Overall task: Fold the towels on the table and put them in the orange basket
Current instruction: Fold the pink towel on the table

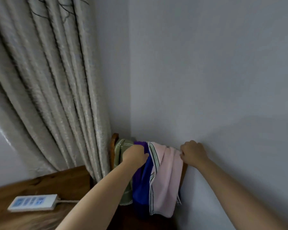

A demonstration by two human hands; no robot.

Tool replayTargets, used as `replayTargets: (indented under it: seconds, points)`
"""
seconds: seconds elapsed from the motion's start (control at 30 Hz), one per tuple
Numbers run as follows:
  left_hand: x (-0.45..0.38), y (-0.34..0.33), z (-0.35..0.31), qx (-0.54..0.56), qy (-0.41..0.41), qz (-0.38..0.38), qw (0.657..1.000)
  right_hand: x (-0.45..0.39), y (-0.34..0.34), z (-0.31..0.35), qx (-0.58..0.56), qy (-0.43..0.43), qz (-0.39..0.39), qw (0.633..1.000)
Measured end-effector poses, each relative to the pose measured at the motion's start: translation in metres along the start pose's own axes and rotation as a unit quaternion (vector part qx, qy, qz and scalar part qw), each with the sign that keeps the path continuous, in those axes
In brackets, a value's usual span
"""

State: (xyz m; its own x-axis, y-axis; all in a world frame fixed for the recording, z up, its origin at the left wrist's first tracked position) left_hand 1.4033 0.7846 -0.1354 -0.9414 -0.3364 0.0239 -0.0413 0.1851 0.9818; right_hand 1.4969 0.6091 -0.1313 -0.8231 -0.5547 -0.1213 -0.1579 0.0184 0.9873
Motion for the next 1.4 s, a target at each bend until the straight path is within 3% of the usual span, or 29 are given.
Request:
replayTargets:
  seconds: [0.27, 0.47, 0.63, 0.8, 0.9, 1.1, 1.27, 1.4]
  points:
    - [-0.039, -0.049, -0.021, 0.082, 0.121, 0.006, 0.989, -0.061, -0.051, 0.0, 0.008, 0.082, 0.073, 0.994]
    - [-0.048, -0.063, -0.03, 0.066, 0.151, -0.019, 0.986, -0.075, -0.064, -0.006, -0.087, 0.051, 0.084, 0.991]
    - [-0.049, -0.054, -0.035, -0.023, 0.122, -0.032, 0.992, -0.071, -0.07, -0.011, -0.174, 0.03, 0.01, 0.984]
    - [-0.058, -0.044, -0.04, 0.04, 0.169, -0.036, 0.984, -0.06, -0.064, -0.014, -0.269, 0.022, -0.091, 0.959]
    - [-0.06, -0.031, -0.043, 0.054, 0.165, -0.035, 0.984, -0.056, -0.058, -0.012, -0.259, 0.001, -0.138, 0.956]
    - [-0.06, 0.019, -0.041, 0.153, 0.104, -0.134, 0.974, -0.056, -0.013, -0.013, -0.3, -0.031, -0.294, 0.907]
    - [-0.045, 0.073, -0.034, 0.262, 0.069, -0.246, 0.931, -0.05, 0.046, -0.011, -0.322, -0.016, -0.408, 0.854]
    - [-0.003, 0.096, -0.016, 0.326, 0.058, -0.283, 0.9, -0.026, 0.093, 0.007, -0.346, 0.019, -0.444, 0.826]
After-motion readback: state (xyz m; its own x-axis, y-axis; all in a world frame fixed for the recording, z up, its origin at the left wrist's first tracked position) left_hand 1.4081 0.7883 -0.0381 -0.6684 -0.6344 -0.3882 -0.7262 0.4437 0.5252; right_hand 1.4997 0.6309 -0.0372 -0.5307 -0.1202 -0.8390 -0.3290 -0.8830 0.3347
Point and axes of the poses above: each hand's wrist, its own x-axis away from the middle knuckle, its own y-axis out of the back of the hand, z = x × y, the point moved 2 cm from there along -x, towards the middle knuckle, and after that the axes turned 5 degrees about -z, right-handed, at the moved point
